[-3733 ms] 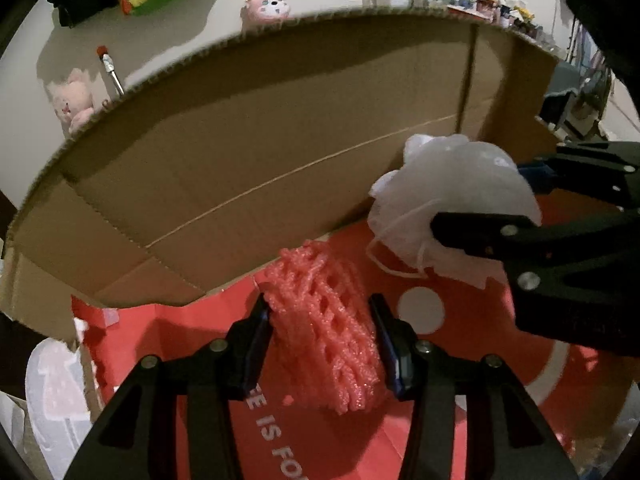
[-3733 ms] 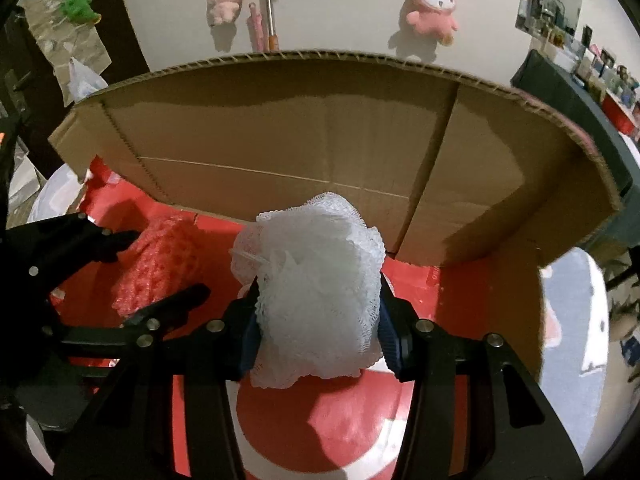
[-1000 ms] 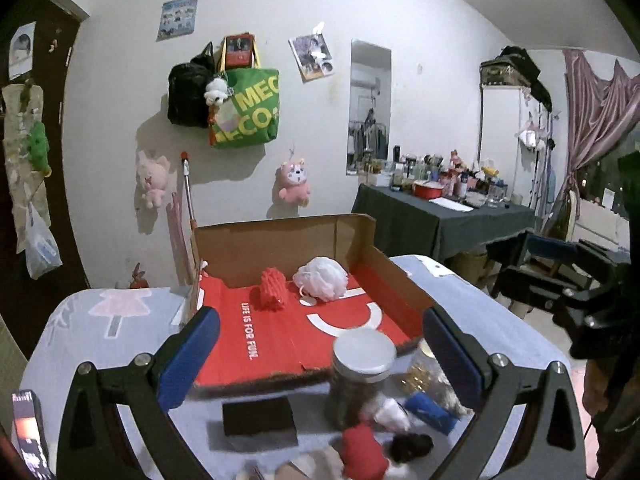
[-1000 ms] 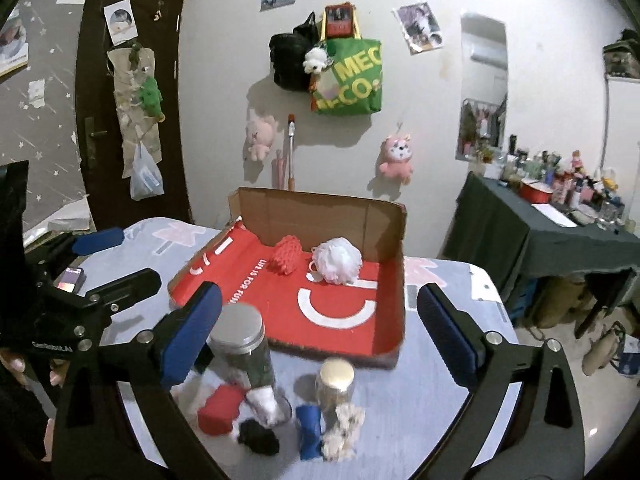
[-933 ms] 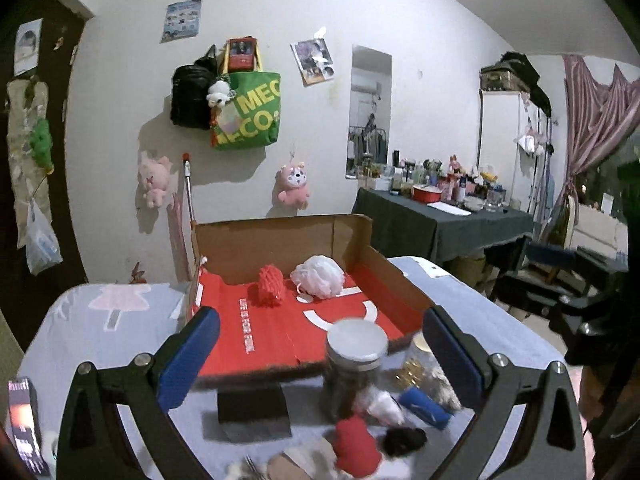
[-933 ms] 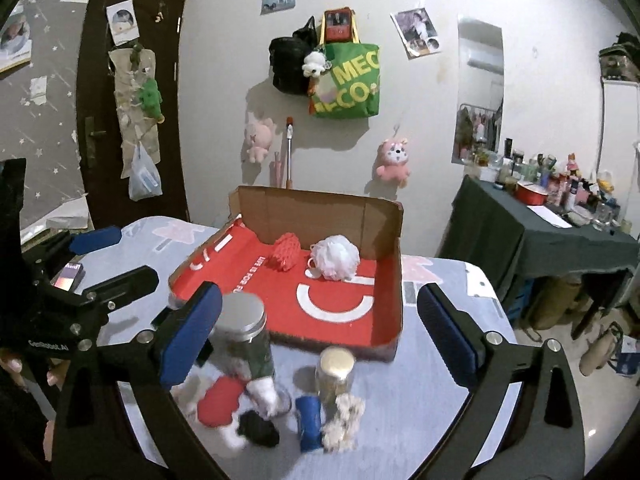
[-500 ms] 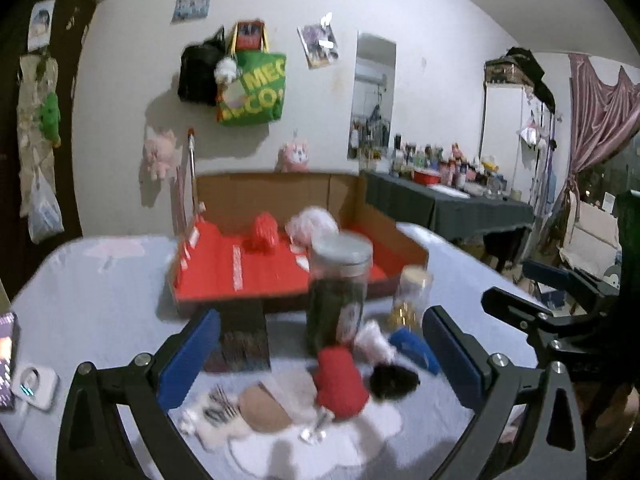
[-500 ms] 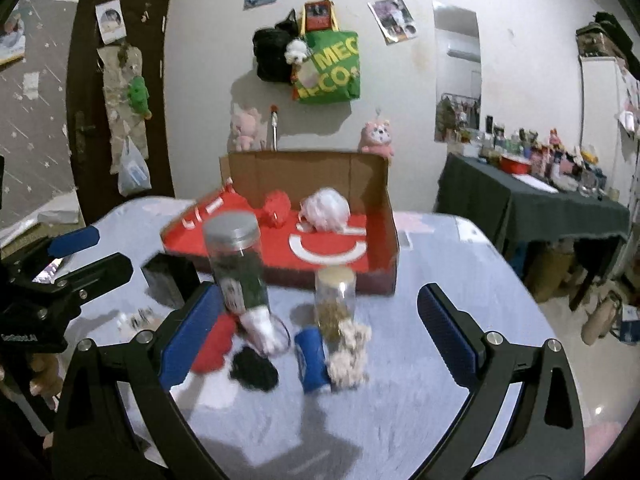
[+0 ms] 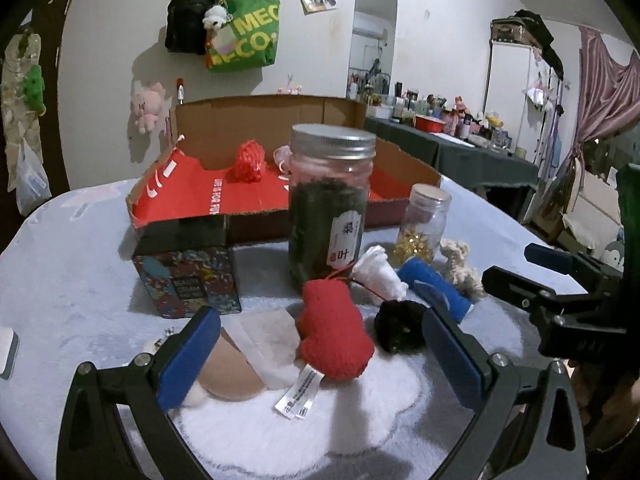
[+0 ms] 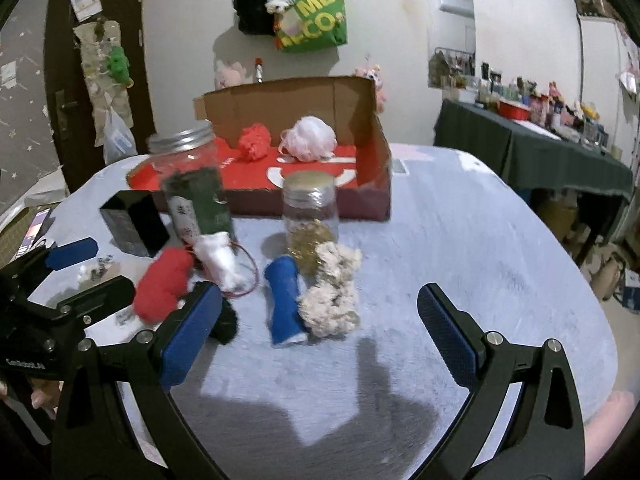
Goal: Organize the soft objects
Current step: 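Grasp the red knit sock with the left tool while the right tool grasps the lace scrunchie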
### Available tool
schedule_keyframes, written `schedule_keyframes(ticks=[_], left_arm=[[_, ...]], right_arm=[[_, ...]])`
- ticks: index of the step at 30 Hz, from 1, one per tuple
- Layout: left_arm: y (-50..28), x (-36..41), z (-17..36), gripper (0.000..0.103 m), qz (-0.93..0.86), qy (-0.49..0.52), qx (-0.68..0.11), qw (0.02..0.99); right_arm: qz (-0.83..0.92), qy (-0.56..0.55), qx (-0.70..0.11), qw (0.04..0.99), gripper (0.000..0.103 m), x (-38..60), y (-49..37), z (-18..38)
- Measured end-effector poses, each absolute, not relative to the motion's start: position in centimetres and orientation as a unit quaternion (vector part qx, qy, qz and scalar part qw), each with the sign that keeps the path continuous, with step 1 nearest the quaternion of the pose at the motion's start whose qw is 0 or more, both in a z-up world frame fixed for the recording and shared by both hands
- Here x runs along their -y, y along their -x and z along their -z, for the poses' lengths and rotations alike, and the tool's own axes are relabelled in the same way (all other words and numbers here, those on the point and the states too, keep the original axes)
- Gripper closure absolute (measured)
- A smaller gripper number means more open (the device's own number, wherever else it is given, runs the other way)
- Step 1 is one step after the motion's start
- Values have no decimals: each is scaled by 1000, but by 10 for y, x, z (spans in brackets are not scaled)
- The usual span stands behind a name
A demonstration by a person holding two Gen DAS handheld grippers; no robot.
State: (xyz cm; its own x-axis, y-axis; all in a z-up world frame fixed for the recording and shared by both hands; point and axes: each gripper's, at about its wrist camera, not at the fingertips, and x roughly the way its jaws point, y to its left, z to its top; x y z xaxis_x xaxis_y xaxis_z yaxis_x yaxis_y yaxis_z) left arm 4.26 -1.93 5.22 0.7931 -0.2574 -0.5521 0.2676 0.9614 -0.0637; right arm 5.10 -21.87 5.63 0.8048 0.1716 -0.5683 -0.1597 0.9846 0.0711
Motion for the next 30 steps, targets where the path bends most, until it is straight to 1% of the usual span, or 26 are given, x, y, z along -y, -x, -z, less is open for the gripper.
schedule_keyframes(ticks=[4, 8, 10, 12, 14, 16, 17, 18, 19, 20, 21, 22, 23, 24, 25, 26, 30], left_arm=[[-50, 23, -49, 4, 139, -14, -299, 944], [-58, 30, -47, 13, 139, -30, -310, 940], [-62, 32, -47, 17, 139, -37, -315, 938], [-65, 33, -45, 19, 137, -40, -323, 936], [-69, 33, -44, 20, 135, -42, -333, 932], [-73, 32, -41, 20, 132, -45, -340, 930], [-74, 32, -40, 21, 130, -47, -343, 929], [-75, 32, -38, 23, 129, -50, -349, 927], [-77, 31, -37, 25, 129, -51, -353, 925], [-79, 30, -34, 34, 130, -52, -361, 922], [-81, 30, -31, 39, 135, -51, -368, 919], [-82, 29, -30, 40, 141, -47, -370, 917], [-81, 28, -31, 46, 144, -45, -368, 918], [-79, 28, -33, 55, 153, -43, -366, 917], [-78, 28, -35, 56, 159, -44, -366, 916], [-77, 29, -37, 57, 160, -45, -365, 916], [-75, 26, -45, 62, 170, -40, -367, 914]], right_arm=[[-95, -32, -311, 945, 3, 231, -60, -52], [-100, -49, -324, 940, 3, 240, -72, -48], [-107, -55, -329, 937, 6, 242, -77, -46], [-110, -57, -337, 933, 18, 243, -83, -43], [-115, -59, -347, 929, 22, 242, -88, -39], [-123, -66, -359, 923, 22, 242, -95, -34], [-125, -67, -363, 921, 25, 242, -97, -32], [-126, -67, -370, 918, 34, 241, -100, -29], [-129, -71, -378, 914, 39, 241, -103, -26], [-136, -80, -382, 911, 46, 242, -105, -24], [-142, -86, -381, 910, 51, 243, -105, -24], [-149, -88, -382, 908, 55, 243, -105, -25], [-157, -91, -383, 906, 68, 243, -105, -25], [-160, -95, -384, 904, 72, 243, -104, -25], [-160, -94, -383, 905, 73, 242, -103, -27], [-162, -93, -381, 906, 75, 241, -102, -28], [-167, -92, -361, 913, 76, 240, -93, -43]])
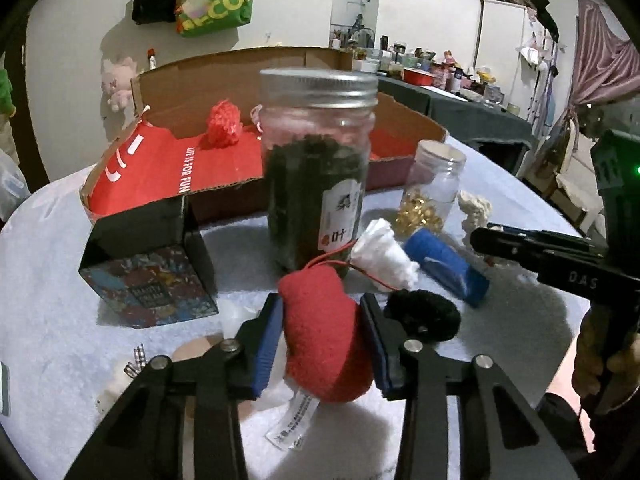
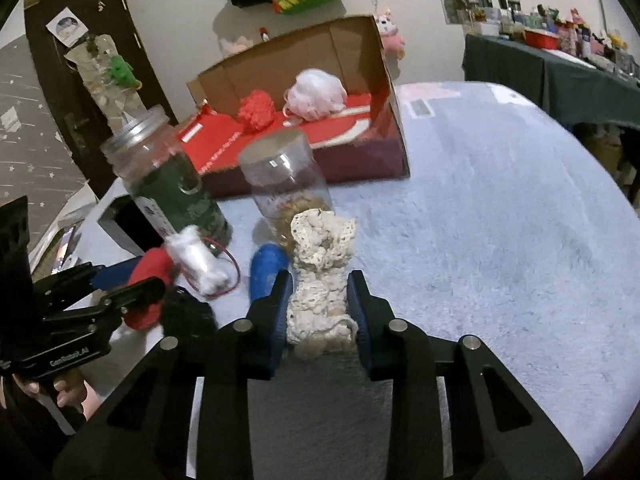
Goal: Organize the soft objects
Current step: 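Grasp the red knit sock with the left tool while the right tool grasps the lace scrunchie, then lift the red sock and lace scrunchie and carry them toward the box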
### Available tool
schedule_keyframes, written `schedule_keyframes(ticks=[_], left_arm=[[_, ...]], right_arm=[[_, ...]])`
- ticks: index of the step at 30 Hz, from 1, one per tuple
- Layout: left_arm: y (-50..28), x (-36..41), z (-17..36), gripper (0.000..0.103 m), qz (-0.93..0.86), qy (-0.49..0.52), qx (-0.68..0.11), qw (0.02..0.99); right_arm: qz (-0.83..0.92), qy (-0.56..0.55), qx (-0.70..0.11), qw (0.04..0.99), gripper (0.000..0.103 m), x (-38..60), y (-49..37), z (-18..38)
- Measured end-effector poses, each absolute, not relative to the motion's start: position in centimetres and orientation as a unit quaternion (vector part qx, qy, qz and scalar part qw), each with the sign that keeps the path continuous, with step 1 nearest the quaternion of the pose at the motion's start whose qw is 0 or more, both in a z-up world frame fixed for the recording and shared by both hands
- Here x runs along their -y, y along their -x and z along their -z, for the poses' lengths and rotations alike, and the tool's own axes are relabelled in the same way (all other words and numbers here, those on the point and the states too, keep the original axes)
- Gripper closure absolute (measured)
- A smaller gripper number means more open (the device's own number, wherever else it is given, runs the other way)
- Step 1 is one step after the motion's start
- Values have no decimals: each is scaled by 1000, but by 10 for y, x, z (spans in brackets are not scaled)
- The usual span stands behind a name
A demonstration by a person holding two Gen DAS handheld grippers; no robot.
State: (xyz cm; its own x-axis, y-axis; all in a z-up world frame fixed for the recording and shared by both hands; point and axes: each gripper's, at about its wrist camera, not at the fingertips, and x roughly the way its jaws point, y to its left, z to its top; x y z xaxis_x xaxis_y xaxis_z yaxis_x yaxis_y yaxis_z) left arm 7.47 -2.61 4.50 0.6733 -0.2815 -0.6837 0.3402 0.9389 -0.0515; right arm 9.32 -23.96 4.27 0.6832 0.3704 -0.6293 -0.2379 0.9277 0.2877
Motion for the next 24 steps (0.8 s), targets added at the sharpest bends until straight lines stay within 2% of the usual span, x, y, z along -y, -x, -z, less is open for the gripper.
schedule_keyframes(ticks=[24], left_arm=[[-61, 20, -95, 64, 202, -46, -314, 926]], right_arm=[[-195, -82, -325, 922, 76, 219, -78, -79]])
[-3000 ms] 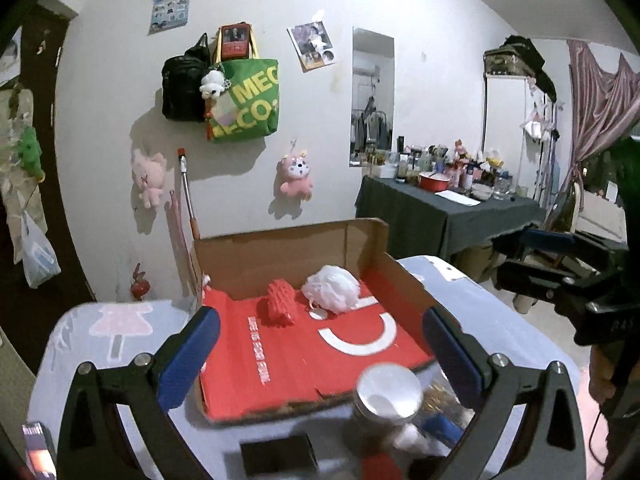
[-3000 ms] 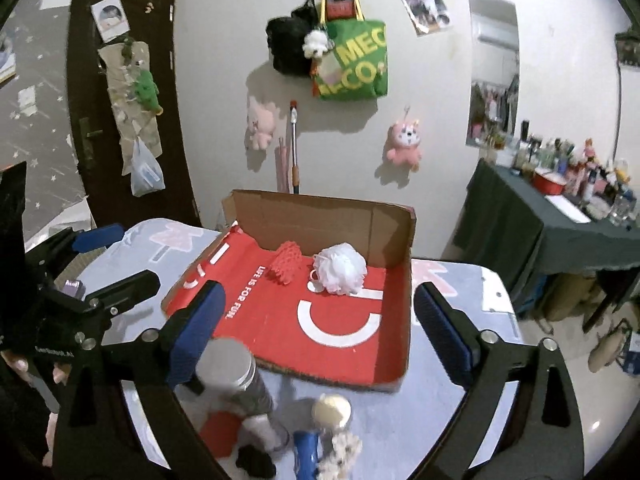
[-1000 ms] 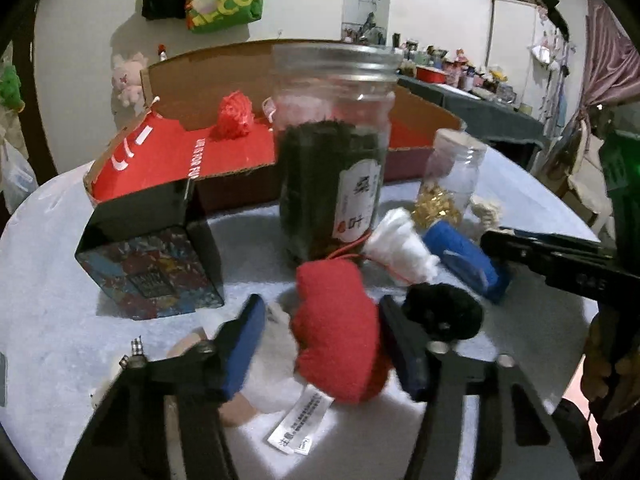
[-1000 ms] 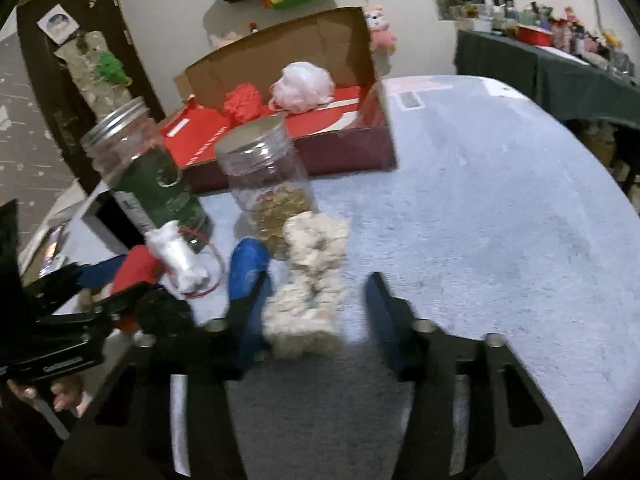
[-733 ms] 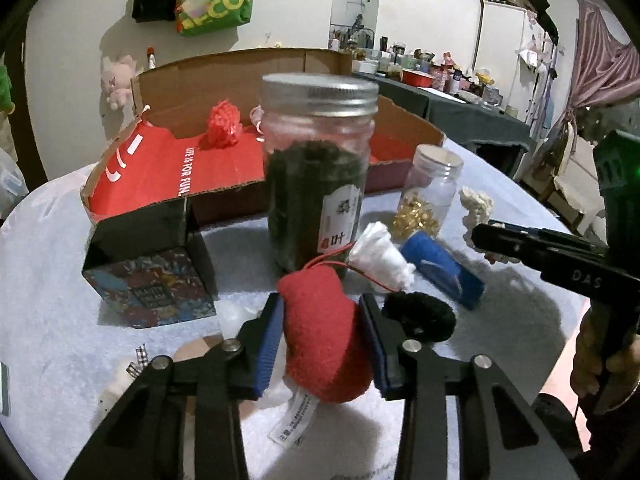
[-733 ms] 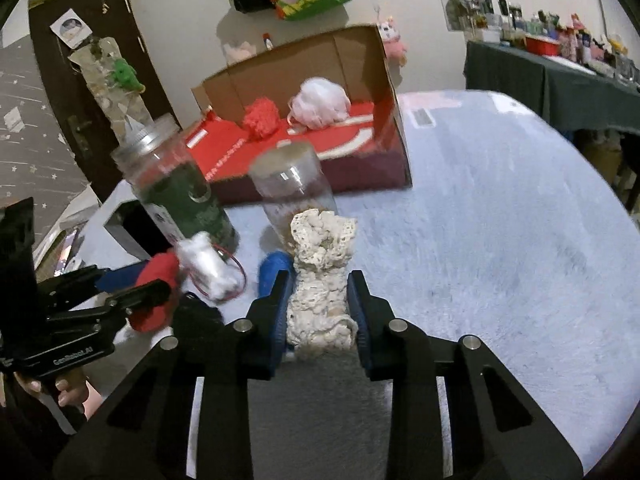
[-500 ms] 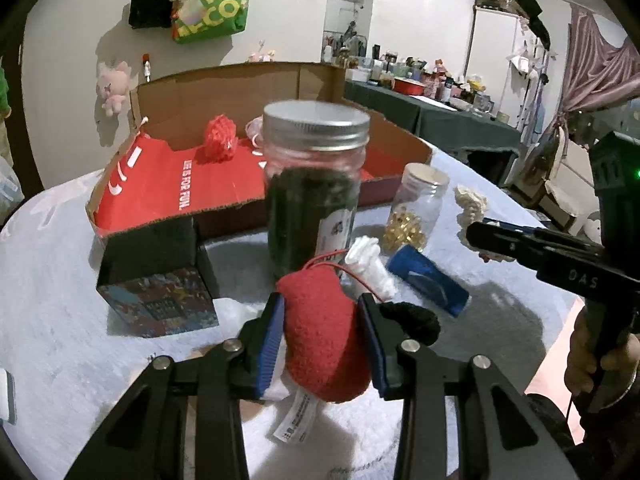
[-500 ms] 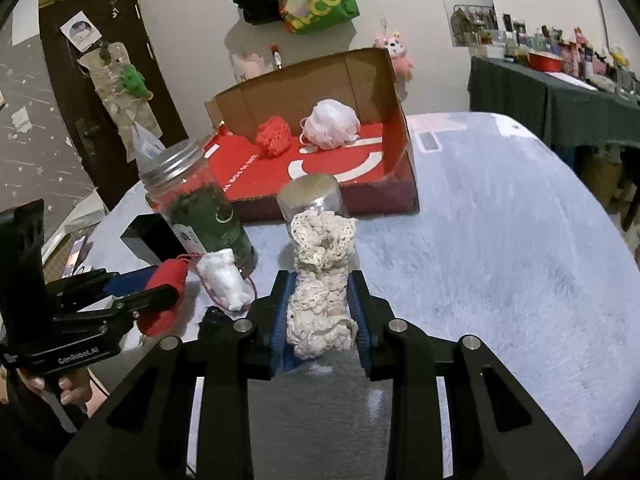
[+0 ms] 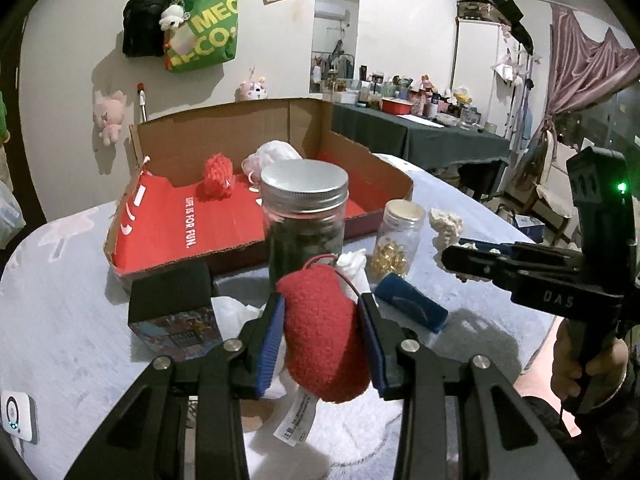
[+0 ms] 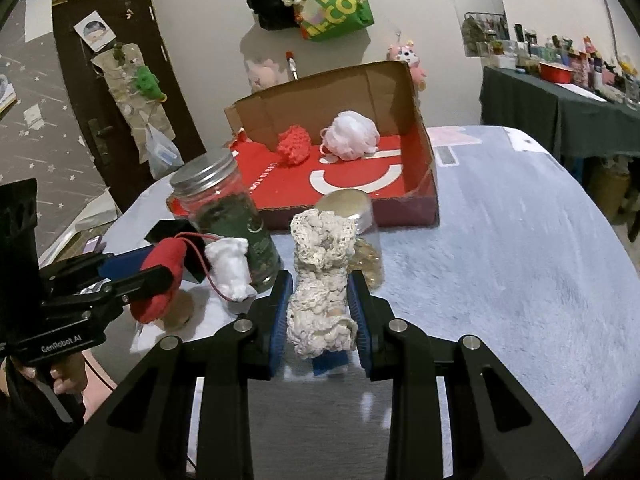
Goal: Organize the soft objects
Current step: 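Lift the red sock and lace scrunchie and carry them toward the box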
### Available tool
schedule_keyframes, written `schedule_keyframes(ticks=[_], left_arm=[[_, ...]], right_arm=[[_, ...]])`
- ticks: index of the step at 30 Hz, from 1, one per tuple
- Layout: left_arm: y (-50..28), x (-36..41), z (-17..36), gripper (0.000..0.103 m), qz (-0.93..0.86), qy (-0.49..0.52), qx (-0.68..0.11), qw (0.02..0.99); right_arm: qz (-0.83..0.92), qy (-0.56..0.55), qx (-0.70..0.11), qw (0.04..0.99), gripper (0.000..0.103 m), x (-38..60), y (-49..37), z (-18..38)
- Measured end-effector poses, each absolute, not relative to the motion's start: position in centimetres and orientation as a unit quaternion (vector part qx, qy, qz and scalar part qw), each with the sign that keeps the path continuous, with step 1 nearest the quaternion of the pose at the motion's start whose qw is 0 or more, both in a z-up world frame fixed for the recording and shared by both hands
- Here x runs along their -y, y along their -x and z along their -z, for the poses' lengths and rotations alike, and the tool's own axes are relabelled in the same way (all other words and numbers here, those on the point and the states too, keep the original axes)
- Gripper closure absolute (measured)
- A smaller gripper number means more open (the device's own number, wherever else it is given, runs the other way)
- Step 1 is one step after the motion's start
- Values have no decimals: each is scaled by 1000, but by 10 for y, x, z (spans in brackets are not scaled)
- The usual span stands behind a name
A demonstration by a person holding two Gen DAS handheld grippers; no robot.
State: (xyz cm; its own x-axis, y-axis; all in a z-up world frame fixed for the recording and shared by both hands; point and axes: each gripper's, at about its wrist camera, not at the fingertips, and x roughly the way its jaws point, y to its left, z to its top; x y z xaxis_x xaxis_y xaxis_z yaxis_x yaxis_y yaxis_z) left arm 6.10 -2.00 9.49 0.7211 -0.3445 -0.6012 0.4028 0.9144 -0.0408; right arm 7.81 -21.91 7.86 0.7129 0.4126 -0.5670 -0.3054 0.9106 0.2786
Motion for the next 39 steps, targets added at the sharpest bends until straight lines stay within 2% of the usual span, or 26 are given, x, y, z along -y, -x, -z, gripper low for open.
schedule_keyframes(ticks=[18, 28, 39], left_arm=[[-59, 32, -83, 64, 254, -56, -333, 906], [-55, 21, -93, 64, 265, -44, -317, 909], [-62, 7, -95, 64, 219, -48, -317, 922]], right_arm=[[-281, -75, -353, 889, 76, 180, -83, -70], [-238, -61, -378, 892, 76, 191, -94, -56], [-215, -56, -360, 906, 76, 200, -85, -71]])
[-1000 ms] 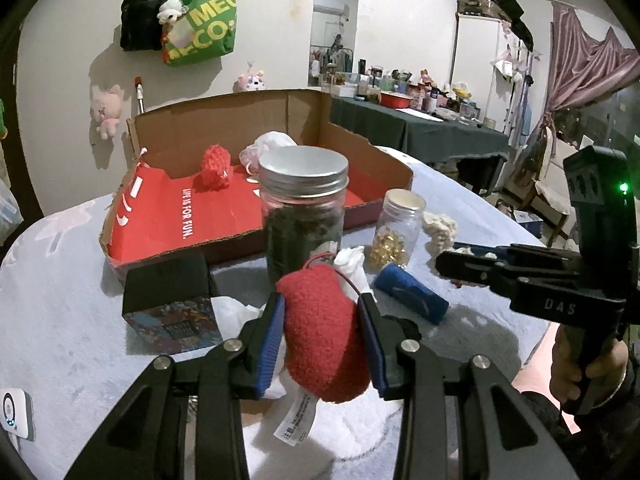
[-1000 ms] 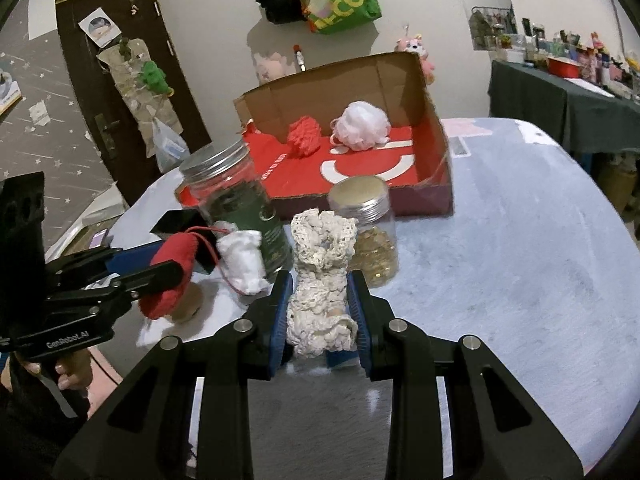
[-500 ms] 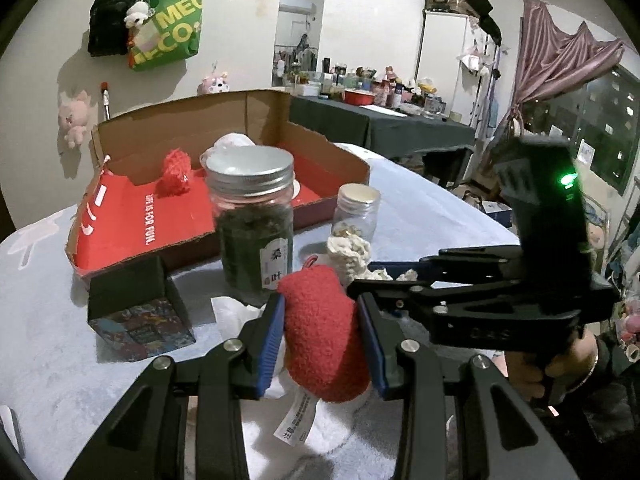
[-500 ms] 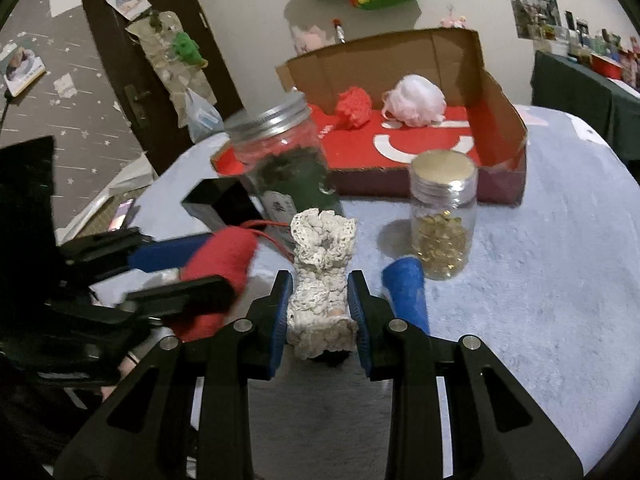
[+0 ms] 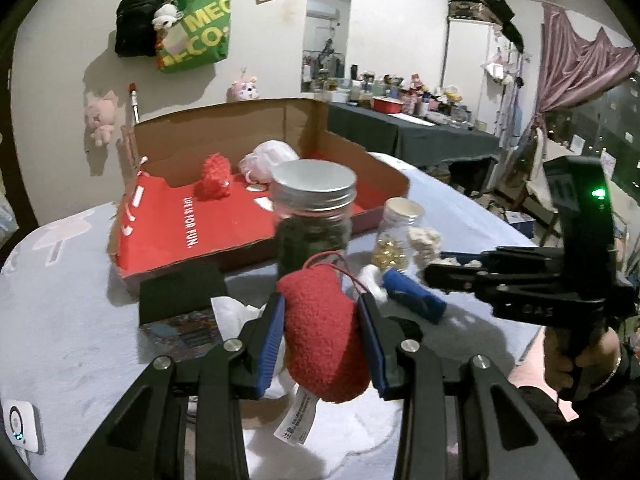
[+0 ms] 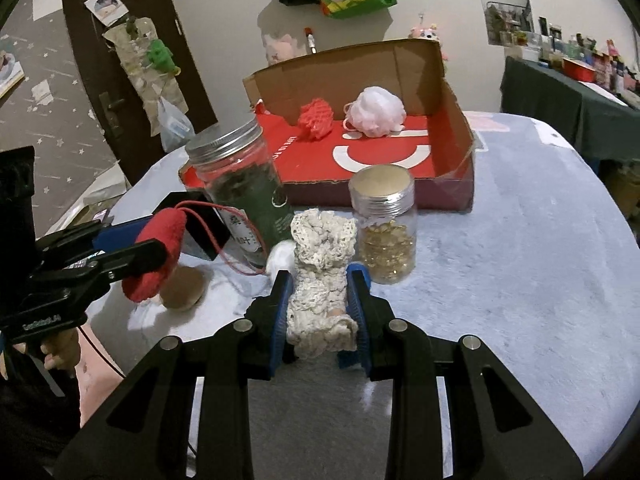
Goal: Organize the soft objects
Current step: 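Lift the red sock and lace scrunchie and carry them toward the box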
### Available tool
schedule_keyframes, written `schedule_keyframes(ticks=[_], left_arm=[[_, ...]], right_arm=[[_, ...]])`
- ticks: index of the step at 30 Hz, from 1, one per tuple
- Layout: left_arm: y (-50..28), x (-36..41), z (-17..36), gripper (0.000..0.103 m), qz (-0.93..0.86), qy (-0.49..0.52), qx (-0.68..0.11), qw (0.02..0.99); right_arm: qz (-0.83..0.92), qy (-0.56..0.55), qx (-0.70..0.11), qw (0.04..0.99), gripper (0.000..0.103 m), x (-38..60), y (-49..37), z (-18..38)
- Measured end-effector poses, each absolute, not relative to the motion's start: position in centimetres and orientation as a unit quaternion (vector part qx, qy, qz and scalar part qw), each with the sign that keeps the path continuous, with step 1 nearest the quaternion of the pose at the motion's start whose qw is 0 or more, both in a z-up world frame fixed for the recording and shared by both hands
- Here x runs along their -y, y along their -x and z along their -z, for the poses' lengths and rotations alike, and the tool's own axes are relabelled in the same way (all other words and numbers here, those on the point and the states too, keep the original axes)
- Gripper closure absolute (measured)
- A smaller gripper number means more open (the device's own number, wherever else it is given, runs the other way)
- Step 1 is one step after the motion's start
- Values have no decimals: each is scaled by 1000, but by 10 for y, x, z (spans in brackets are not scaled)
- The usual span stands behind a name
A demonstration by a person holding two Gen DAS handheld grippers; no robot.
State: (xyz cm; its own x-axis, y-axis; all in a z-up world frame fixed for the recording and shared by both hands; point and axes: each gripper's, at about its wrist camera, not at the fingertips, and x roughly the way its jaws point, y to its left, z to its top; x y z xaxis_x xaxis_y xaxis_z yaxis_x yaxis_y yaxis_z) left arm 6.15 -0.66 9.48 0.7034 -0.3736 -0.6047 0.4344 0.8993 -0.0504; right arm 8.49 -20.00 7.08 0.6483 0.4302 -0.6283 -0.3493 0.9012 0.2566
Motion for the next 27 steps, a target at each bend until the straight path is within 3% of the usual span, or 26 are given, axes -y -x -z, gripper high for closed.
schedule_keyframes(ticks=[27], left_arm=[[-80, 10, -63, 64, 198, -40, -364, 909]], right_arm=[[-209, -28, -381, 900, 76, 178, -87, -57]])
